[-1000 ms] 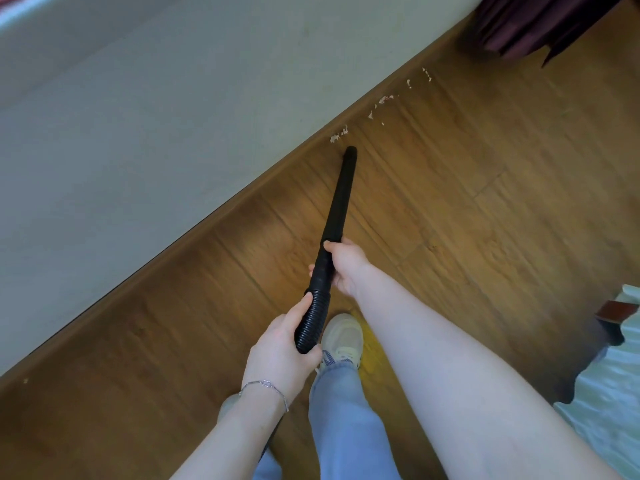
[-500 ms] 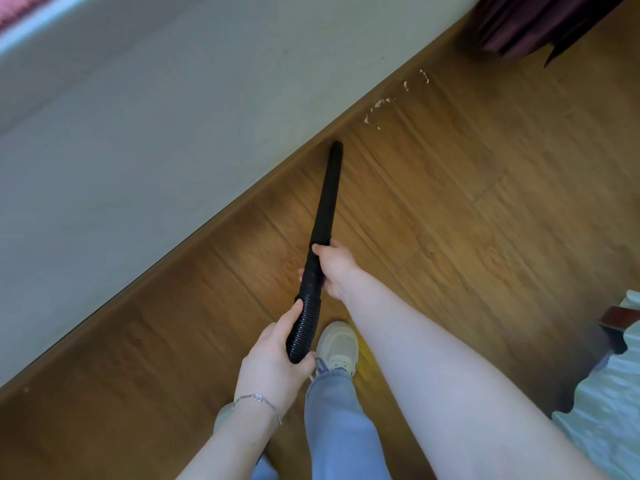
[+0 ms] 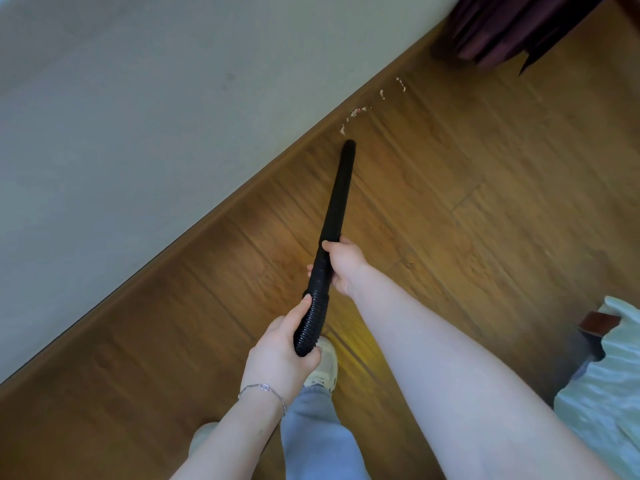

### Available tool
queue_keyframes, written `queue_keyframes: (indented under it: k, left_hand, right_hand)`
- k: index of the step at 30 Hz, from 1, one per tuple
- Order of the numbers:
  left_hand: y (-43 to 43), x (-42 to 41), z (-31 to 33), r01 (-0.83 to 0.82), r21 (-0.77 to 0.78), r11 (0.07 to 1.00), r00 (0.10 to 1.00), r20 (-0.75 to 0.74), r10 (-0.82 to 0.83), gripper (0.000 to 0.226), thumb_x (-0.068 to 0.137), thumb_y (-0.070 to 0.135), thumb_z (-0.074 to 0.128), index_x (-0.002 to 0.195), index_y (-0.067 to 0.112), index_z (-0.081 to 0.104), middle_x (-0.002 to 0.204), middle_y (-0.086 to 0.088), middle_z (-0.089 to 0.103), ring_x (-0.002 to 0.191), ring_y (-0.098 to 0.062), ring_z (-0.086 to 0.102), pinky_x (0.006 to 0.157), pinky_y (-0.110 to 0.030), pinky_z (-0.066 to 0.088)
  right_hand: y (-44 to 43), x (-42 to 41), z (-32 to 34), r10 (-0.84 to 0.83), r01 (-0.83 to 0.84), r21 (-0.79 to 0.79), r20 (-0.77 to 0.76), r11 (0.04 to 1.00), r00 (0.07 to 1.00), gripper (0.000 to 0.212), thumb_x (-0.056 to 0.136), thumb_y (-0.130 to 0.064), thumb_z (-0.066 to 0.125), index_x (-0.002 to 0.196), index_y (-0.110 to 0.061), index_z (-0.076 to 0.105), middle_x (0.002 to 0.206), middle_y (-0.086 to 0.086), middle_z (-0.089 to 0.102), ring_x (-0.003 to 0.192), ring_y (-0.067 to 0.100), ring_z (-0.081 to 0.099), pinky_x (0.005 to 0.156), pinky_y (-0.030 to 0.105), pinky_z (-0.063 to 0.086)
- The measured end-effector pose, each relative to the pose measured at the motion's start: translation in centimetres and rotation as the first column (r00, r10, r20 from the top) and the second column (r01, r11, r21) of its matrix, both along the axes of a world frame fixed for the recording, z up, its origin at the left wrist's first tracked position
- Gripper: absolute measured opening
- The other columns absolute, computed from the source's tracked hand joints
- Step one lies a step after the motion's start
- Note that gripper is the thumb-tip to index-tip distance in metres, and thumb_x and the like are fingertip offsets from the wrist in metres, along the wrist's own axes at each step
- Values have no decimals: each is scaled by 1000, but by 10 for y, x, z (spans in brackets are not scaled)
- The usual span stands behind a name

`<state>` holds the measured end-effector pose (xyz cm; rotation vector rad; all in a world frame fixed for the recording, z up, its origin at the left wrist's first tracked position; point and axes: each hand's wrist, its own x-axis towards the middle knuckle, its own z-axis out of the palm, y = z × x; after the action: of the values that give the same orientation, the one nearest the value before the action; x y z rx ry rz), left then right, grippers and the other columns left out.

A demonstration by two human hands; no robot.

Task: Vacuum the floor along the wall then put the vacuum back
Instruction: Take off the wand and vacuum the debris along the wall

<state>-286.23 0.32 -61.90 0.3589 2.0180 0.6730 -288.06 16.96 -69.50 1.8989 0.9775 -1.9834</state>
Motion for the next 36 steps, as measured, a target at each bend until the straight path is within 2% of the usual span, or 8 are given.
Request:
queue_keyframes:
  k: [7,11,13,19,24,28,32,36]
  left_hand:
    - [28,-2,1,7,16,1000,1000,1,-7,74,81,27,68,139,48,26,107,17,47,91,-1,51,73,-8,39]
    - [29,-4,6,-6,-11,1000,1000,-6,6,75,80,28,68,140,44,26,109,16,48,91,-1,51,70,-6,37]
    - [29,-9,8,-12,-16,1000,1000,-11,12,75,79,28,69,140,44,27,111,14,50,91,-1,51,73,-11,39]
    - [35,-26,7,19,-19,1000,1000,-16,-19,74,80,26,68,139,44,28,110,13,52,91,-2,52,62,-1,36]
    - [44,-39,5,17,-8,1000,1000,12,-17,74,79,23,68,138,46,29,109,12,52,91,-2,52,66,-4,36]
    - [55,-53,3,32,11,999,999,7,-32,75,79,23,68,138,46,29,112,14,52,94,0,51,78,-13,39]
    - [68,-63,3,48,27,998,998,35,-49,75,78,26,70,138,45,29,112,14,52,97,-3,52,83,-18,43]
    - [80,-72,5,51,46,998,997,54,-54,76,78,29,70,138,46,28,110,14,51,97,-2,52,82,-17,41]
  right_hand:
    - [29,-3,0,29,-30,11,27,1000,999,45,99,-15,47,142,-19,37,112,18,58,84,32,66,76,43,58]
    - [27,-12,-1,70,-70,2,30,998,997,42,98,-16,47,140,-19,40,113,17,59,85,32,65,75,41,59]
    - [25,-18,0,81,-81,-4,26,997,996,41,99,-16,46,139,-19,42,113,16,59,84,31,65,75,40,59]
    - [32,-32,-4,42,-42,-1,48,999,998,38,98,-16,45,137,-19,43,111,17,59,96,37,65,80,45,58]
    - [38,-45,-7,60,-63,51,72,997,996,45,96,-18,48,140,-20,42,117,15,59,103,36,62,89,49,54]
    - [51,-57,-7,30,-34,51,77,998,997,45,95,-20,49,139,-19,43,120,15,58,106,36,60,92,49,52]
    - [64,-62,-9,30,-34,74,61,997,998,44,95,-21,50,139,-21,43,119,15,59,106,36,60,91,50,52]
    - [77,-62,-7,14,-15,94,14,995,1000,41,94,-21,54,135,-19,48,116,15,61,105,36,62,90,50,53]
